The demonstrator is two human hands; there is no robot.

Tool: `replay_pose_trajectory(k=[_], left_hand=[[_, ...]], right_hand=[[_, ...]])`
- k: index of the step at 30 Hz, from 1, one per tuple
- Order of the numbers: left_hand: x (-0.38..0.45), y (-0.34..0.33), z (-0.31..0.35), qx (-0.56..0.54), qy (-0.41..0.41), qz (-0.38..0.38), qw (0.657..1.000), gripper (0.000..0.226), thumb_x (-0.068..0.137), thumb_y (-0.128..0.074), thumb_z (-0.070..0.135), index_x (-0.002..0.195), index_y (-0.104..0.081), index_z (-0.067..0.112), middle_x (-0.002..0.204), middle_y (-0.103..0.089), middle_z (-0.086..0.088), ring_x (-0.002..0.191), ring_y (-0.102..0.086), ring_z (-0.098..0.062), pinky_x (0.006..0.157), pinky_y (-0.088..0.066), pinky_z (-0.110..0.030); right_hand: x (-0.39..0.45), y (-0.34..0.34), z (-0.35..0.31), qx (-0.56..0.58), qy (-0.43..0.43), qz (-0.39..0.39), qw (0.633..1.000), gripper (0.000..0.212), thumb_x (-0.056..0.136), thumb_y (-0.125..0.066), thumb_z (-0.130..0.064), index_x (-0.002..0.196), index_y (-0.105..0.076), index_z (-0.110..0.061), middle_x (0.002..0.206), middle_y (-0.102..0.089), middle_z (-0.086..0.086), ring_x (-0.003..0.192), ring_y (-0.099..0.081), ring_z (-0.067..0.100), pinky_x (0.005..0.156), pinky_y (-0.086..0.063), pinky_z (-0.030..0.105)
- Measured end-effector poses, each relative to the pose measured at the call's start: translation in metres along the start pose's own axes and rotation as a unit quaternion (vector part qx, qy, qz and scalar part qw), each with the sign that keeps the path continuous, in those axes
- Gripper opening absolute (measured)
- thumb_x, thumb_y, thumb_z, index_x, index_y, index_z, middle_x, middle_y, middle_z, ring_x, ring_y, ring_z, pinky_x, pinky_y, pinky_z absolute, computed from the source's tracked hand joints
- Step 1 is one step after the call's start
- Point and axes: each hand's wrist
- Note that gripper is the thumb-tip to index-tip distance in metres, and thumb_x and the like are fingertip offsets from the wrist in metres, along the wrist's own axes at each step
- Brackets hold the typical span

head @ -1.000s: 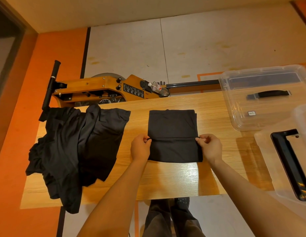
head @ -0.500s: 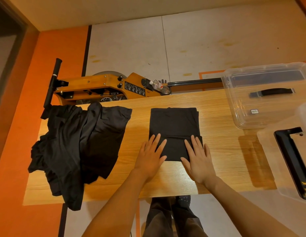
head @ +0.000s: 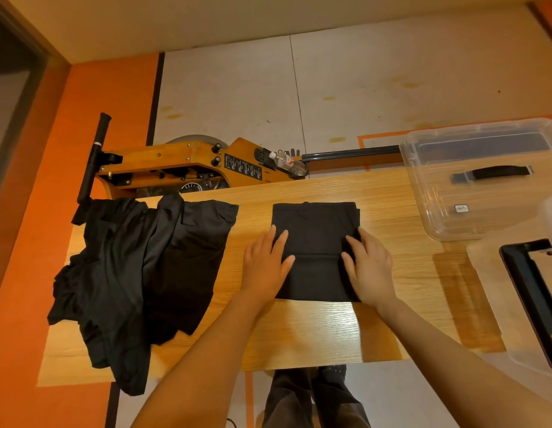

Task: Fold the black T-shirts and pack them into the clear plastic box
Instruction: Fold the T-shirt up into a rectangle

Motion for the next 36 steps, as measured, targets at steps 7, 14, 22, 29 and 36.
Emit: replay_pose_trajectory(k=[7,14,22,29,36], left_hand=[[0.07,0.036,-0.004,-0.133,0.112,0.011,0.985,0.048,0.096,-0.056,0.024,0.142,-0.041,0.016,0.139,-0.045,-0.009,0.123,-0.049,-0.027,0.097,-0.044,-0.037],[0.119,0.043,-0.004,-0.242,0.23,-0.035,0.942,0.036,0.092,-0.064,0.024,0.122,-0.052,0.007,0.116,-0.059,-0.012,0.109,-0.056,-0.03,0.087,-0.046,-0.038],[0.126,0.044,0.001,-0.25,0.226,-0.034,0.941,0.018,0.09,-0.065,0.017,0.105,-0.061,0.007,0.11,-0.062,-0.009,0.103,-0.058,-0.027,0.082,-0.046,-0.036],[0.121,0.043,-0.003,-0.282,0.205,0.001,0.937,0.007,0.091,-0.063,0.016,0.095,-0.058,0.014,0.099,-0.059,-0.006,0.093,-0.055,-0.022,0.075,-0.043,-0.031],[0.11,0.048,-0.006,-0.34,0.181,0.004,0.923,0.024,0.088,-0.066,0.011,0.112,-0.063,0.014,0.102,-0.058,-0.001,0.098,-0.054,-0.015,0.083,-0.046,-0.027]], right_hand=[[0.075,0.024,-0.005,0.157,-0.157,-0.015,0.975,0.05,0.092,-0.065,-0.017,0.137,-0.049,-0.004,0.129,-0.058,0.015,0.12,-0.055,0.03,0.102,-0.045,0.04],[0.114,0.027,-0.001,0.163,-0.239,-0.043,0.956,0.049,0.088,-0.071,-0.03,0.121,-0.055,0.002,0.115,-0.064,0.018,0.107,-0.06,0.032,0.085,-0.047,0.038],[0.124,0.025,-0.005,0.186,-0.244,-0.07,0.949,0.019,0.089,-0.069,-0.013,0.095,-0.064,0.005,0.083,-0.062,0.013,0.09,-0.064,0.034,0.076,-0.049,0.038],[0.124,0.03,0.0,0.194,-0.208,-0.064,0.957,0.014,0.092,-0.064,-0.016,0.089,-0.054,-0.007,0.079,-0.056,0.005,0.078,-0.055,0.023,0.063,-0.039,0.03],[0.12,0.039,0.001,0.282,-0.199,-0.057,0.937,0.033,0.084,-0.074,-0.006,0.112,-0.058,-0.011,0.086,-0.054,-0.001,0.075,-0.053,0.01,0.062,-0.04,0.017]])
Point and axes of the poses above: each hand's wrist, its own x-axis towards the middle knuckle, its own y-axis out of the back of the hand, z = x × y
